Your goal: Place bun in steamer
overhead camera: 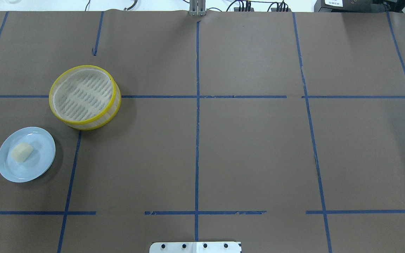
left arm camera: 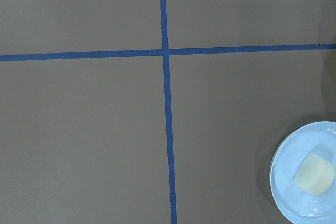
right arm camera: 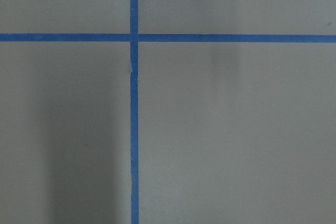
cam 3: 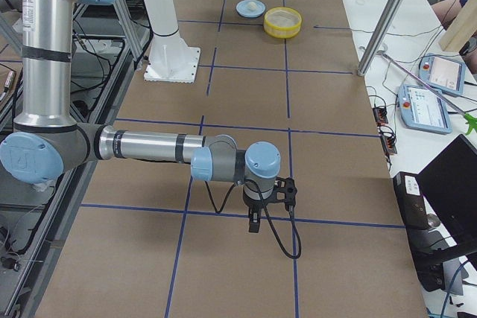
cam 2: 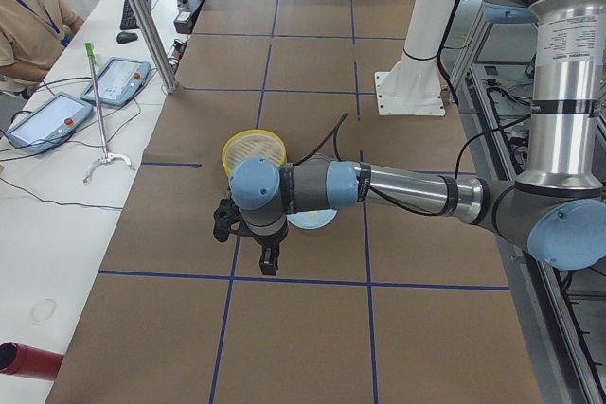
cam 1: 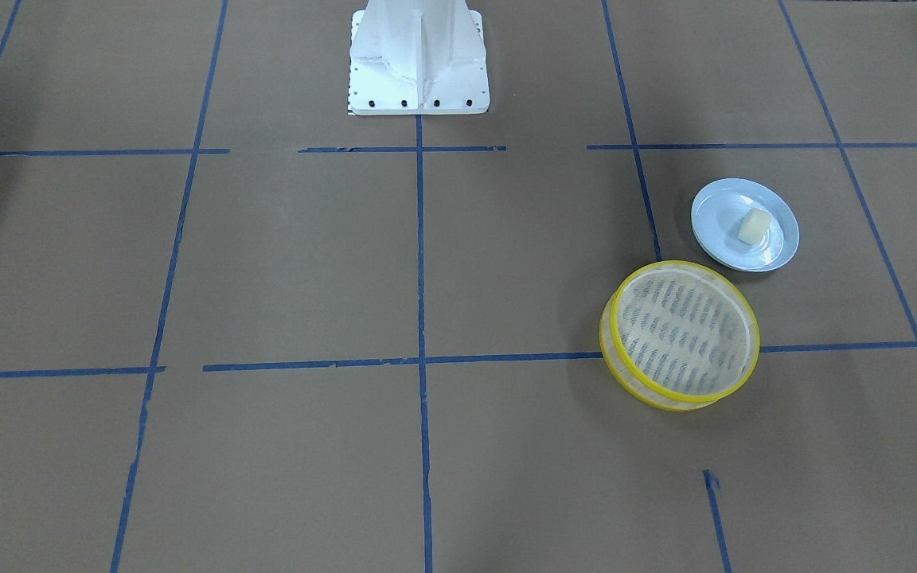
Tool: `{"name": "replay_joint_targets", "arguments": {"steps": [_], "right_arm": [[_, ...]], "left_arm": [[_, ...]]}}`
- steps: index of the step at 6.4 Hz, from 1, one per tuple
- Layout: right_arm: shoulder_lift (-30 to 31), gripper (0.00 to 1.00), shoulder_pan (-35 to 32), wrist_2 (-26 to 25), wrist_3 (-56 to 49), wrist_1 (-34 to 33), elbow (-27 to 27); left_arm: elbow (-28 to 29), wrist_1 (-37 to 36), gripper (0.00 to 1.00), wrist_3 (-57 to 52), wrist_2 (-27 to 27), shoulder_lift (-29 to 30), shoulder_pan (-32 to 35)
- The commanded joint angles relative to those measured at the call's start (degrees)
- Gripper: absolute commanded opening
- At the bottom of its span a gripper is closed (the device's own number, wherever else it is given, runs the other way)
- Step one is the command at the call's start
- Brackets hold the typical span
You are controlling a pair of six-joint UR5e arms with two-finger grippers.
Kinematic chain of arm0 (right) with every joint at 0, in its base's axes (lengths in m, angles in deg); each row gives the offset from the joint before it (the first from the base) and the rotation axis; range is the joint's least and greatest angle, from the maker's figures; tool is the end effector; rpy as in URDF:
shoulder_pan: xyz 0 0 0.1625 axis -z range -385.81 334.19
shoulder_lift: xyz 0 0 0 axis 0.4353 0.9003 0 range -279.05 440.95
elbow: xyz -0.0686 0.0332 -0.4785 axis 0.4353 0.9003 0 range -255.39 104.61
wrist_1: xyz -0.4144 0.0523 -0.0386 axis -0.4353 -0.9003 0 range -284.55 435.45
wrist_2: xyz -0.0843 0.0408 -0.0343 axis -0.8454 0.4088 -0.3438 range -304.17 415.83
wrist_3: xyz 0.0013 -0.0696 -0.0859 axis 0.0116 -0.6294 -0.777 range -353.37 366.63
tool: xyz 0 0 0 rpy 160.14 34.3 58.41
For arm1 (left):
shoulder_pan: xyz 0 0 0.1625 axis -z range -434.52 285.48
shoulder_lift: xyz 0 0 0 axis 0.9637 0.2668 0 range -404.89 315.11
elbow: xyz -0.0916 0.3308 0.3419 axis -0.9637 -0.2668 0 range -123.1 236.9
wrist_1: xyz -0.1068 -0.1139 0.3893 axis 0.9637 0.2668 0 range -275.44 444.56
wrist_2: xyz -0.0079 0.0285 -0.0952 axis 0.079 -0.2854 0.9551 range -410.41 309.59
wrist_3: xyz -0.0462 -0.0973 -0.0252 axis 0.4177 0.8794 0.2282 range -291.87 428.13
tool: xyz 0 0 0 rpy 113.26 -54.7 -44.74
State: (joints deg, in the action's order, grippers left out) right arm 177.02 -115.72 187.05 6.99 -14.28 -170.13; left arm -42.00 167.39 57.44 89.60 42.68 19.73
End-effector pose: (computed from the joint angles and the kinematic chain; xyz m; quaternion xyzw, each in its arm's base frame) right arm 0.0597 -0.4446 0.7385 -0.0101 -0.3519 0.0054 0.9360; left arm -0.0836 -0.4684 0.6740 0.0494 0.4199 0.0483 0.9050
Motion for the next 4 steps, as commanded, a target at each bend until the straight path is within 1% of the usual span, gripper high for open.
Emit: {"name": "replay_joint_targets", "arguments": {"steps": [1,2,3,4], "right_arm": [[0.0,1.0,0.0,0.0,0.0,0.0,0.0],[0.0,1.0,0.0,0.0,0.0,0.0,0.0],[0.0,1.0,0.0,0.0,0.0,0.0,0.0],[0.0,1.0,0.0,0.0,0.0,0.0,0.0]], "left_arm": [[0.9,20.52,1.0,3.1,-1.23,-3.34,-3.43],[0.73,26.71,1.0,13.4,-1.32,-3.98,-8.25],[-0.4,34.42,1.0,25.34,-2.54,-4.94,-17.69],[0.19,42.59,1.0,33.2,-6.9,-5.73,-24.49]]}}
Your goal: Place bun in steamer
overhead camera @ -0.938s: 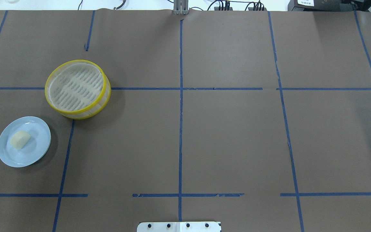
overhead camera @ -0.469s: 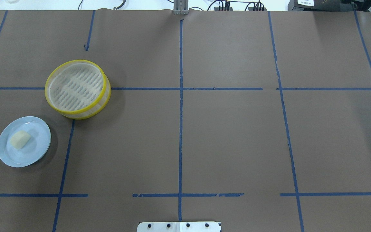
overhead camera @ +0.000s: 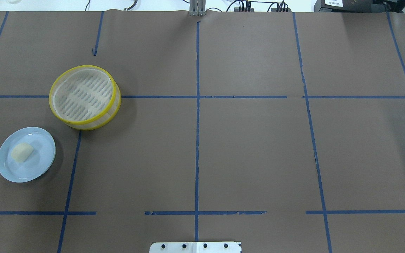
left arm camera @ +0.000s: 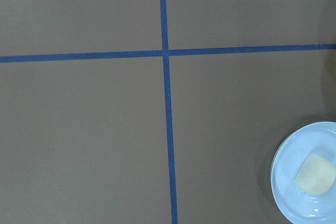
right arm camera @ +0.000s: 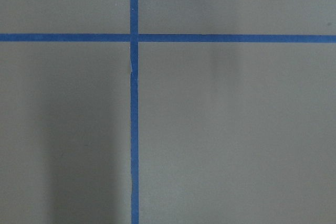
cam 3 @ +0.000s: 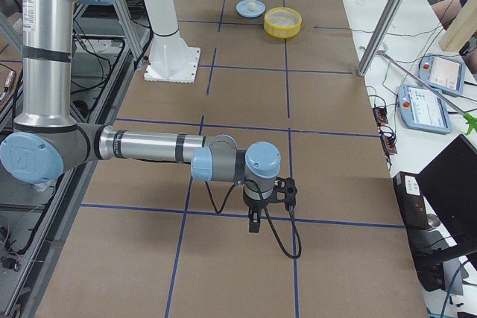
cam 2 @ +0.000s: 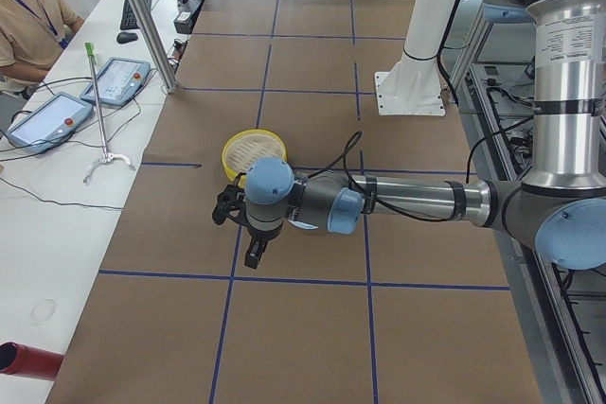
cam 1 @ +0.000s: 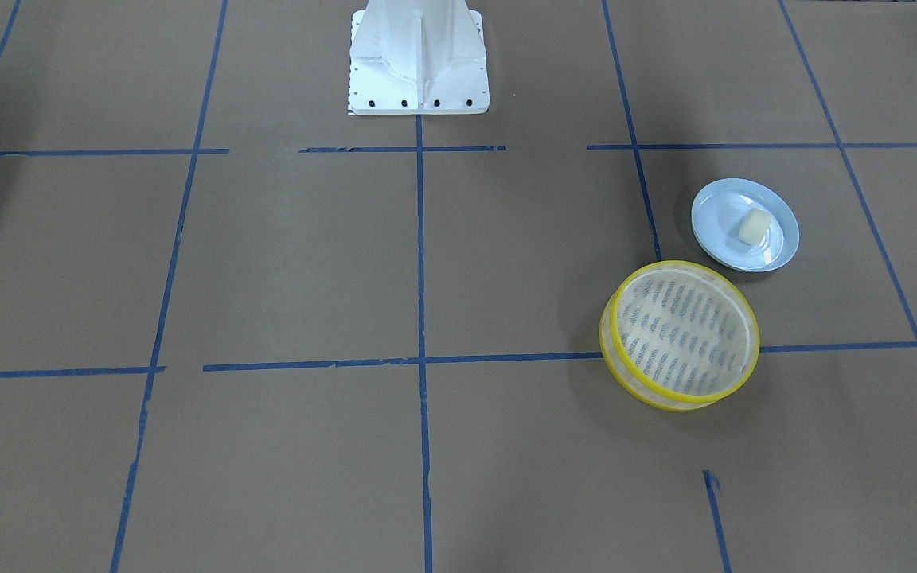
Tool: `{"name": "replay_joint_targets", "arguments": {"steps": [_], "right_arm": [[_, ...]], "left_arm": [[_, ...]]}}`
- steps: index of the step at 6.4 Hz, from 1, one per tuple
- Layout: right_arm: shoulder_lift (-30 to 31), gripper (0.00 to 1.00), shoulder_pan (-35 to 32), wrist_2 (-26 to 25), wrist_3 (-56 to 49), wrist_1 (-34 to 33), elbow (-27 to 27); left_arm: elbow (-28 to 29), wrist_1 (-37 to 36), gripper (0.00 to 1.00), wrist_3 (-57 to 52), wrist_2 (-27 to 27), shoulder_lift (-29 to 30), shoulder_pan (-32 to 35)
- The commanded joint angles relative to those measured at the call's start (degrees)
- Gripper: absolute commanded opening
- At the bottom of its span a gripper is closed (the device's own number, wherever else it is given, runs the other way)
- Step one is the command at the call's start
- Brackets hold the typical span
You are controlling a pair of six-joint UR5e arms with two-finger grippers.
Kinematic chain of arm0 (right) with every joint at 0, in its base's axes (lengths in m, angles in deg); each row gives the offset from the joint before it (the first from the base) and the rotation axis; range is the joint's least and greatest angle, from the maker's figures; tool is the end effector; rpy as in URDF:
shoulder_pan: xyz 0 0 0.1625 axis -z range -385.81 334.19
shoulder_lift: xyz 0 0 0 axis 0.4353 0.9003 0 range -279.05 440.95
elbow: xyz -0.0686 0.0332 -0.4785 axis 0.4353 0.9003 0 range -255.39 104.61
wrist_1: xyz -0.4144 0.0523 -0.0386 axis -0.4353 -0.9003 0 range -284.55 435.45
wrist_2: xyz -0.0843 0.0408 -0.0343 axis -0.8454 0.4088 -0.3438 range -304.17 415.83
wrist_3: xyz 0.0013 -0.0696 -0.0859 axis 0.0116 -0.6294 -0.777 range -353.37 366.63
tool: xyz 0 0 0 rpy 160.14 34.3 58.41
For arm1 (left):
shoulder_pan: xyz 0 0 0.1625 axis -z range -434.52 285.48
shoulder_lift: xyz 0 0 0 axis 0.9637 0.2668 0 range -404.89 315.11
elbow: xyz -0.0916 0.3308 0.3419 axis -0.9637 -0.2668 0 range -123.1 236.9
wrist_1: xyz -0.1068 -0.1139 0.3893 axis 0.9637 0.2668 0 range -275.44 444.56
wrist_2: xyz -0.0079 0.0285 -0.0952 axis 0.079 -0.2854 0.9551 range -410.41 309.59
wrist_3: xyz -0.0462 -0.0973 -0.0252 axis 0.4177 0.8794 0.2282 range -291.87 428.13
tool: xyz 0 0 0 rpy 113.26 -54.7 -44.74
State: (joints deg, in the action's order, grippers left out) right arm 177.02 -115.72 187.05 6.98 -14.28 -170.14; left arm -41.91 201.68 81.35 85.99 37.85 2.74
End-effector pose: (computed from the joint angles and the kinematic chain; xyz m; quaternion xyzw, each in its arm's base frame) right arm 0.0597 -0.4446 0.7384 -0.0100 -0.3519 0.0053 0.9360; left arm 0.0495 -0.4607 0.6514 0.1360 0.4231 0.0938 0.8909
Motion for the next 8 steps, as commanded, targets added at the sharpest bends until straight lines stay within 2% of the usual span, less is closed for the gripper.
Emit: {"name": "replay_joint_targets", "arguments": {"steps": [1,2,3,4,5,8], "right_arm": [[0.0,1.0,0.0,0.0,0.0,0.0,0.0],[0.0,1.0,0.0,0.0,0.0,0.0,0.0],[0.0,1.0,0.0,0.0,0.0,0.0,0.0],[0.0,1.0,0.0,0.0,0.0,0.0,0.0],[0.0,1.0,0.0,0.0,0.0,0.0,0.0],[0.0,1.0,0.0,0.0,0.0,0.0,0.0]], "left_arm": [[-0.85,9.52,0.99,9.53,-5.51,-0.91,-9.65],[-2.6,9.62,1.0,11.54,-13.02,-0.91,-15.24],[-2.7,9.71,1.0,14.95,-14.49,-0.73,-17.56],[-2.88,10.58,1.0,16.99,-16.68,-0.47,-22.8],[-3.83,10.59,1.0,17.53,-20.35,-0.64,-26.16],[-3.49,10.24,0.96,17.62,-20.74,-0.91,-30.58]]}}
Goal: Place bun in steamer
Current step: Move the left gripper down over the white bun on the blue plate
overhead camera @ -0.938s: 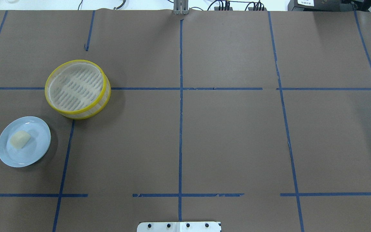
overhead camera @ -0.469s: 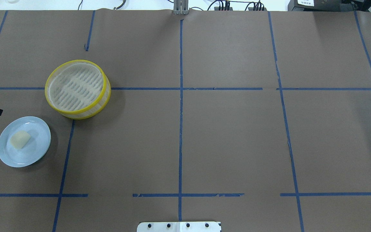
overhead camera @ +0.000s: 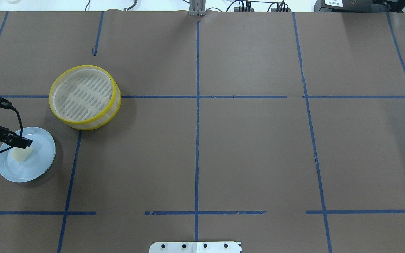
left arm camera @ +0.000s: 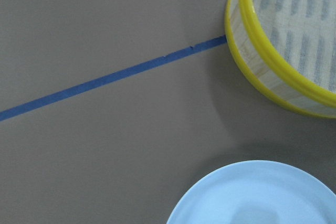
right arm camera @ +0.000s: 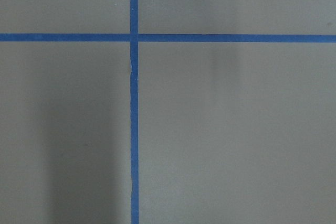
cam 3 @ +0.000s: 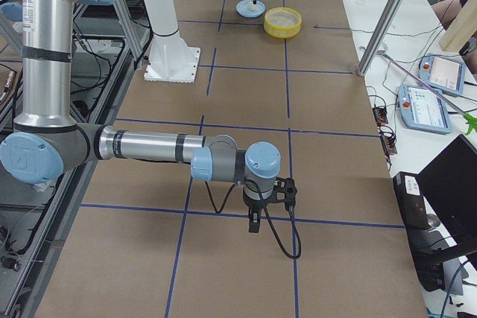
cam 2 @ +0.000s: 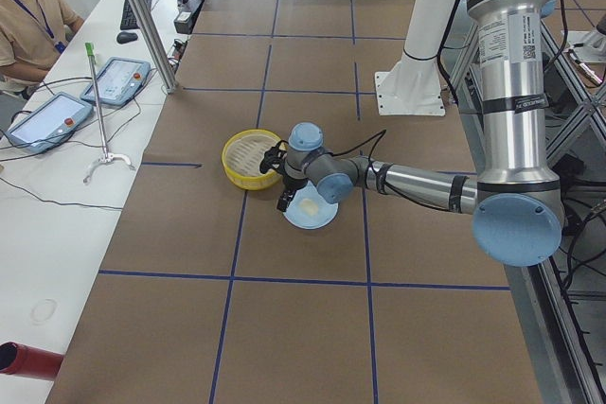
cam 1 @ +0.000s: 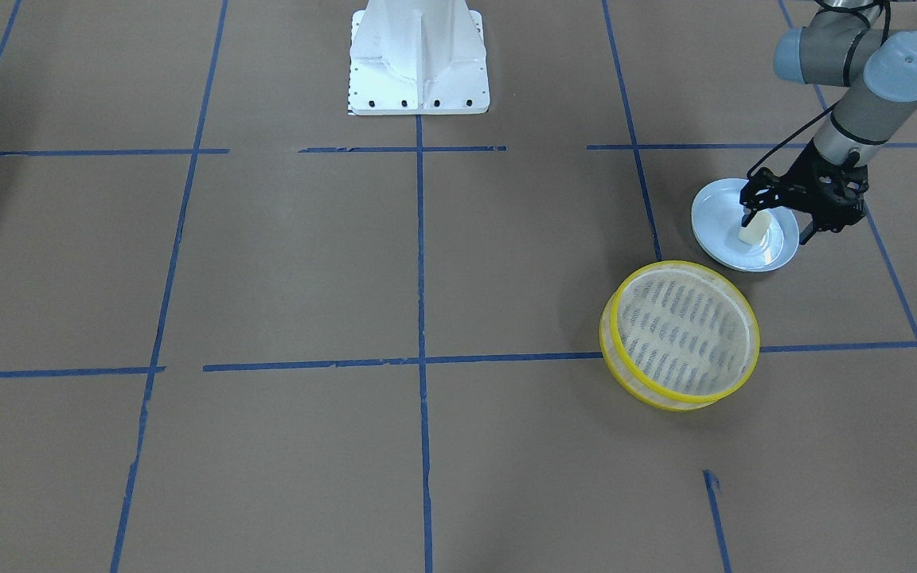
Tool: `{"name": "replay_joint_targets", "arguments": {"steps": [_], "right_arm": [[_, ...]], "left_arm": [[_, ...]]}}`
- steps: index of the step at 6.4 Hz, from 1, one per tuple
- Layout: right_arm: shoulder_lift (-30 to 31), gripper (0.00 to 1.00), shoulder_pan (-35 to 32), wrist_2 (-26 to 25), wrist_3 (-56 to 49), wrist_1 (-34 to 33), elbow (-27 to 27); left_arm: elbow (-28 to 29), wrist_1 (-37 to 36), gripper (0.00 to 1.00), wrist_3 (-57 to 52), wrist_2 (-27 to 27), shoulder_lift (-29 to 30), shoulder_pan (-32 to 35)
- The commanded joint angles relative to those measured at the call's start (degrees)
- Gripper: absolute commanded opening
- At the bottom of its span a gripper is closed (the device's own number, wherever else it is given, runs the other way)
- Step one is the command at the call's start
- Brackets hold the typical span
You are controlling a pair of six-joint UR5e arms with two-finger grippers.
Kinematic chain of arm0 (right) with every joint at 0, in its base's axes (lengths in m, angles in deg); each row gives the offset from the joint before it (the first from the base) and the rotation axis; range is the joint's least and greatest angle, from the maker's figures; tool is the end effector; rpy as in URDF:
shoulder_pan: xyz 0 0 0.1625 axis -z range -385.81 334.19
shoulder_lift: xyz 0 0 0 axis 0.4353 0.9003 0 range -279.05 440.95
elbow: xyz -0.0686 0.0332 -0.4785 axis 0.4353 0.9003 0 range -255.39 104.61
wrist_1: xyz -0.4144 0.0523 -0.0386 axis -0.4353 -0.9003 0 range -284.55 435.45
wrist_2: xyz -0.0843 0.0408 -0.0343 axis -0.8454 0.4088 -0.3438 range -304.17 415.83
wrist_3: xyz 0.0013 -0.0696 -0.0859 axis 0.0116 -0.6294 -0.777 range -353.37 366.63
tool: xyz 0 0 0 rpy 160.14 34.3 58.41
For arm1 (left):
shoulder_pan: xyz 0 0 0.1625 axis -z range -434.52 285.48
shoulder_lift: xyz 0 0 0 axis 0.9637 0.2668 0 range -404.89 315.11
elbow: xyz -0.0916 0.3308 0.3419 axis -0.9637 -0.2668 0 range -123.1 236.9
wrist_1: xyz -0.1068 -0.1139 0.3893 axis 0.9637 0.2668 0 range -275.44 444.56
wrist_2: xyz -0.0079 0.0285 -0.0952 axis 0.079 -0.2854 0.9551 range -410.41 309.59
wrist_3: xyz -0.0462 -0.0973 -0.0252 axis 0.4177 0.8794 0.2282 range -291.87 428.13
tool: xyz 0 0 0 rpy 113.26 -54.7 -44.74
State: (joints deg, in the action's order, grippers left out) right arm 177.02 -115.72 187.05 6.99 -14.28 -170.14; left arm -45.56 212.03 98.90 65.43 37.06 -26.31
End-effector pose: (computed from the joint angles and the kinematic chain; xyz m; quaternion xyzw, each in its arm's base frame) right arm 0.0597 -0.4446 0.7384 -0.0100 -0.3519 0.0054 0.9360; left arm 0.2492 -0.4066 0.6192 0.1572 0.3745 0.1669 0.8984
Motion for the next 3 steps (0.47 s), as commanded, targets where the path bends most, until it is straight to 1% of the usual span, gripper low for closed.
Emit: {"name": "replay_joint_targets", "arguments": {"steps": [1,2,3], "right_arm": [[0.0,1.0,0.0,0.0,0.0,0.0,0.0],[0.0,1.0,0.0,0.0,0.0,0.0,0.0],[0.0,1.0,0.0,0.0,0.0,0.0,0.0]], "left_arm": [[0.85,-0.11,0.94,0.08,-0.18,-0.21,-2.07],[1.38,-0.11,0.92,-0.01,-0.01,-0.21,-2.6],[2.26,-0.11,0.89,-0.01,0.17,-0.3,-3.12]]}}
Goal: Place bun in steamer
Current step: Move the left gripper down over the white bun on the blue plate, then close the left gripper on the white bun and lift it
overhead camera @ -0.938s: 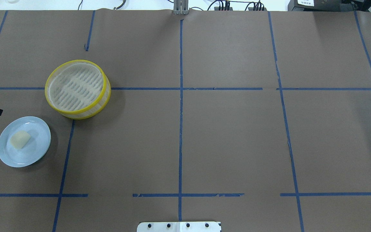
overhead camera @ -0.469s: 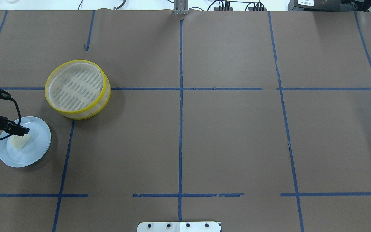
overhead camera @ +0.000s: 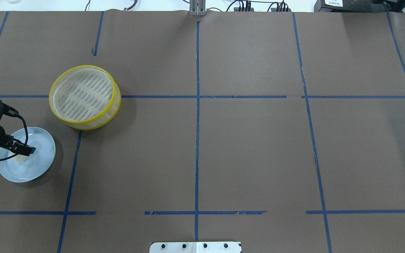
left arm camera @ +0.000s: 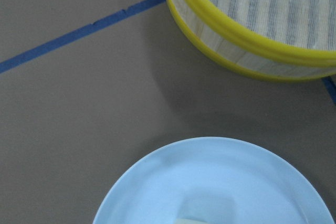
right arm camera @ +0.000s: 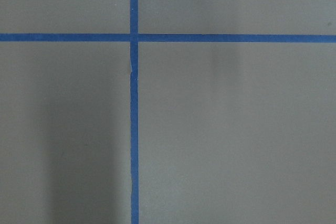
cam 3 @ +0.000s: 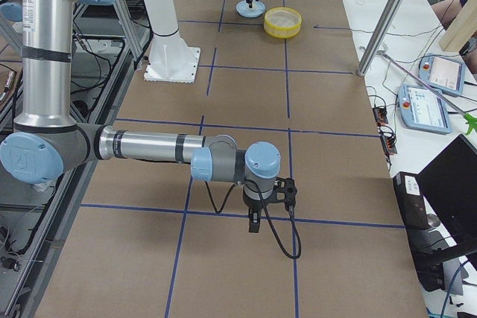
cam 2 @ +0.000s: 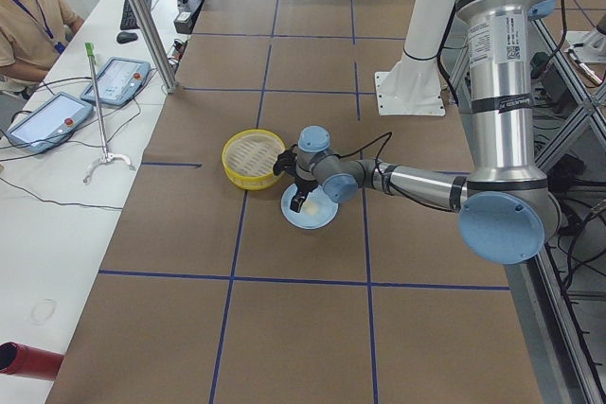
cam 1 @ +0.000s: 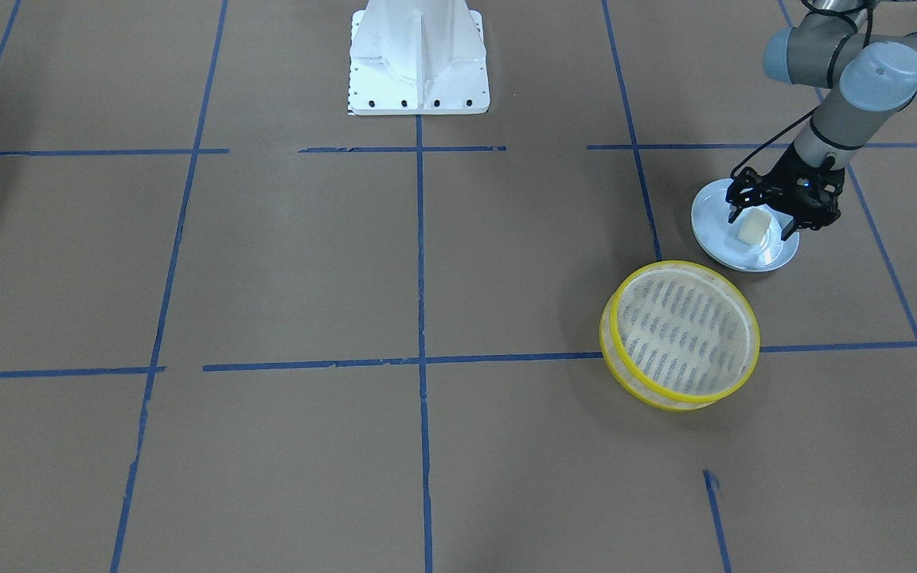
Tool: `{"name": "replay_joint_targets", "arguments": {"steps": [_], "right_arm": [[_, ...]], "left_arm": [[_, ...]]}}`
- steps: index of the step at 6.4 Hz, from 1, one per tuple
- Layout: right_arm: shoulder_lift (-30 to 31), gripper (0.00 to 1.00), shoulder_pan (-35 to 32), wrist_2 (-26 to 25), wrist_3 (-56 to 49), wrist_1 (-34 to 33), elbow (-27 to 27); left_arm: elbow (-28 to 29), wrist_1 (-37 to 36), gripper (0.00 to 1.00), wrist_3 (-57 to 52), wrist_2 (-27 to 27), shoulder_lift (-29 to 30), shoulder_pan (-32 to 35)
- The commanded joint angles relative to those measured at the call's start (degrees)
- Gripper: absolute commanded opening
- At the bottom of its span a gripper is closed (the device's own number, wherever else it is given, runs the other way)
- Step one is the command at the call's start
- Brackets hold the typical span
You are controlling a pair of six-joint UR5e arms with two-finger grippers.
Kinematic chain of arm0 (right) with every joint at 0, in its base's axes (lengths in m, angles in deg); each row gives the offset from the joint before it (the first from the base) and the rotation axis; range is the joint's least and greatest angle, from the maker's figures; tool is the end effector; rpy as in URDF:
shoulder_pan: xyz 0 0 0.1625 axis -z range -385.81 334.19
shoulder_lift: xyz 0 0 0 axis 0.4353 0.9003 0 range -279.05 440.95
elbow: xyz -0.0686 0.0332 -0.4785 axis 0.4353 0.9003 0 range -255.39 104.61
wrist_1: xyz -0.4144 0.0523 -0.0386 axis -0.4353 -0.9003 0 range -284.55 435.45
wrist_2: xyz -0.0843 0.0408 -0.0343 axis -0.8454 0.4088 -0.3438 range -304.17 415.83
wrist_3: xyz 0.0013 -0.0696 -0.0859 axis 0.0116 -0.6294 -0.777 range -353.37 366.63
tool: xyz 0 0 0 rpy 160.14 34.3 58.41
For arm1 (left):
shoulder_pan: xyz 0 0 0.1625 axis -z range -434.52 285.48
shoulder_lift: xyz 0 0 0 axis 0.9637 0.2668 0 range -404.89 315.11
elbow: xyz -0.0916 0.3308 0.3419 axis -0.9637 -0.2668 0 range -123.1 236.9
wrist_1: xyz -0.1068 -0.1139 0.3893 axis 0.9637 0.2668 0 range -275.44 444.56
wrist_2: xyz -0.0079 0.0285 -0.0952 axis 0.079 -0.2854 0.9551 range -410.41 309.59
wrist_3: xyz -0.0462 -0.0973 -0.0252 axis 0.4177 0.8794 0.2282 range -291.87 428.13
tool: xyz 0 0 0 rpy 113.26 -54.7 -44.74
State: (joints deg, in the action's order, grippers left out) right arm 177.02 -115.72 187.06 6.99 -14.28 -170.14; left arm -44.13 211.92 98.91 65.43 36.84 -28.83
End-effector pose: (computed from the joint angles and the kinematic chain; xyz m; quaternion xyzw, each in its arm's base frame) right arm 0.0597 -0.4446 0.7384 -0.0100 -0.3520 0.0054 0.9359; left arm 0.2659 -0.3942 0.6347 0.1370 0.3702 0.1840 0.9002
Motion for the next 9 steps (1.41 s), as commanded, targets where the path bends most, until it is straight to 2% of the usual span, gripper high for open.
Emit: {"name": "replay_joint_targets", "arguments": {"steps": [1,3,6,7,8,9], "right_arm": [[0.0,1.0,0.0,0.0,0.0,0.0,0.0],[0.0,1.0,0.0,0.0,0.0,0.0,0.0],[0.0,1.0,0.0,0.0,0.0,0.0,0.0],[0.0,1.0,0.0,0.0,0.0,0.0,0.0],[0.0,1.0,0.0,0.0,0.0,0.0,0.0],[0.0,1.0,0.0,0.0,0.0,0.0,0.0]], "left_arm": [[0.93,-0.09,0.84,0.06,0.43,-0.25,-0.69],[1.1,-0.35,0.73,0.06,0.79,-0.25,-1.48],[0.23,-0.27,0.33,0.06,0.79,-0.95,-1.4],[-0.47,-0.27,0.23,0.06,0.7,-1.48,-1.22],[-1.52,-0.27,0.21,0.06,0.79,-1.39,-0.87],[-5.1,-0.35,0.21,0.24,2.18,-1.22,-0.09]]}}
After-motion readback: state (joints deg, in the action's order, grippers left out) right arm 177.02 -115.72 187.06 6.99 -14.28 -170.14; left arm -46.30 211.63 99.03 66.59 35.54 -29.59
